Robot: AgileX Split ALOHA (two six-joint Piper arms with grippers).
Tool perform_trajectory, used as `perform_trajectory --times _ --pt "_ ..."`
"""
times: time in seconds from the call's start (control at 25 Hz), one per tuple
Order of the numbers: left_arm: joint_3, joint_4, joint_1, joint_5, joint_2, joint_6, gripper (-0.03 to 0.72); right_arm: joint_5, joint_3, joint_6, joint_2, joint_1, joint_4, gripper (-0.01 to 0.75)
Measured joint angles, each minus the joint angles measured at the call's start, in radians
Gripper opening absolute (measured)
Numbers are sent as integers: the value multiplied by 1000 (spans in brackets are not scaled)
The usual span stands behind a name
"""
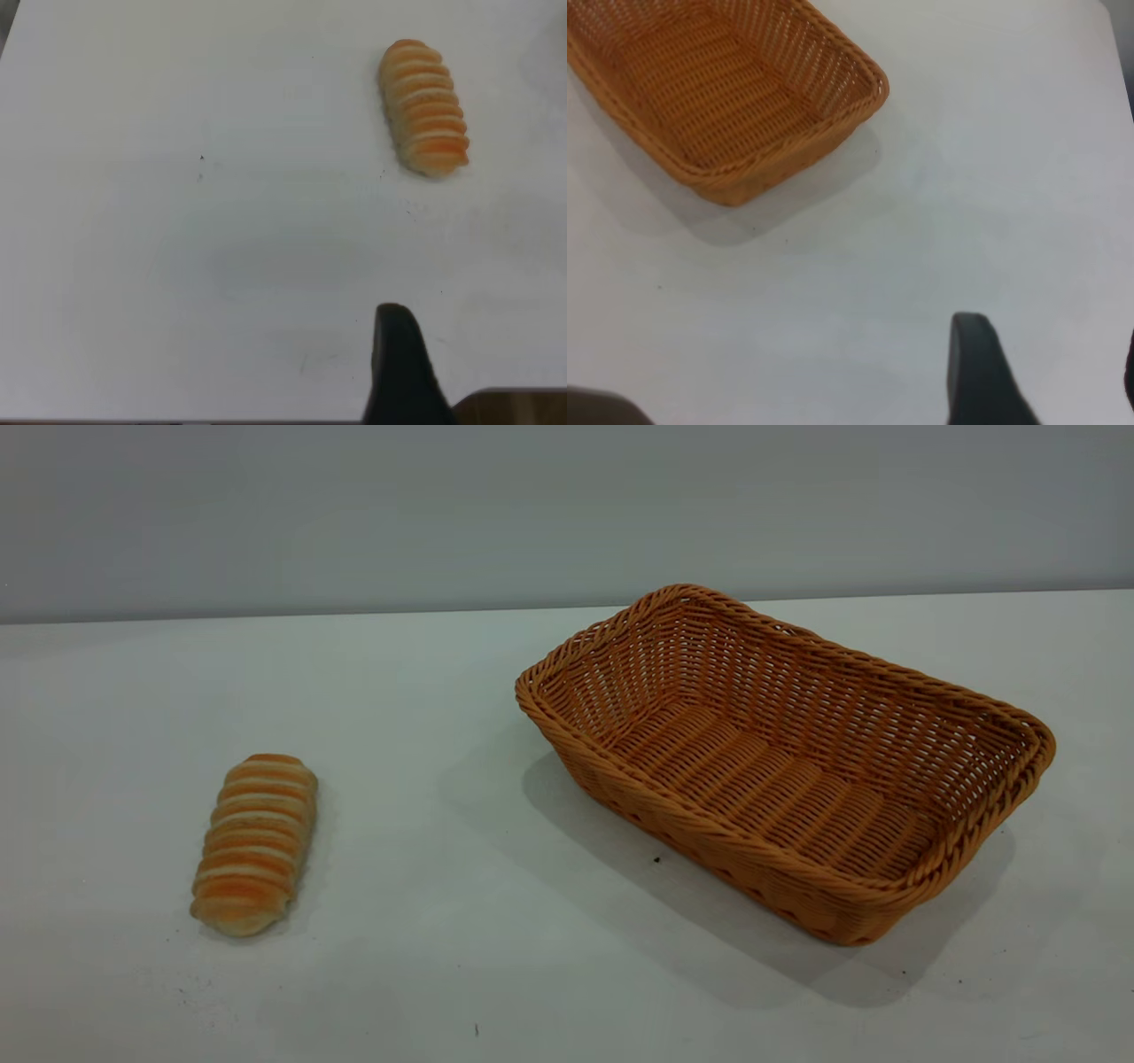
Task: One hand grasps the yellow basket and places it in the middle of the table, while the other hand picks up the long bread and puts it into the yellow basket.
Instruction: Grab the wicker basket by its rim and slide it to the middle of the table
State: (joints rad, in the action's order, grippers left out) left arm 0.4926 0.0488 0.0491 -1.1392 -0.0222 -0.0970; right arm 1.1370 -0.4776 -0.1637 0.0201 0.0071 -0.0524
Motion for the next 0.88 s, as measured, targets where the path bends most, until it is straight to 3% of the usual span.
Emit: perform_trajectory --times 0.68,0.88 --pt "0 24 0 5 0 84 500 0 0 0 0 0 0 430" --pt "34 11 0 163 3 72 500 -62 -14 0 -6 0 -25 430"
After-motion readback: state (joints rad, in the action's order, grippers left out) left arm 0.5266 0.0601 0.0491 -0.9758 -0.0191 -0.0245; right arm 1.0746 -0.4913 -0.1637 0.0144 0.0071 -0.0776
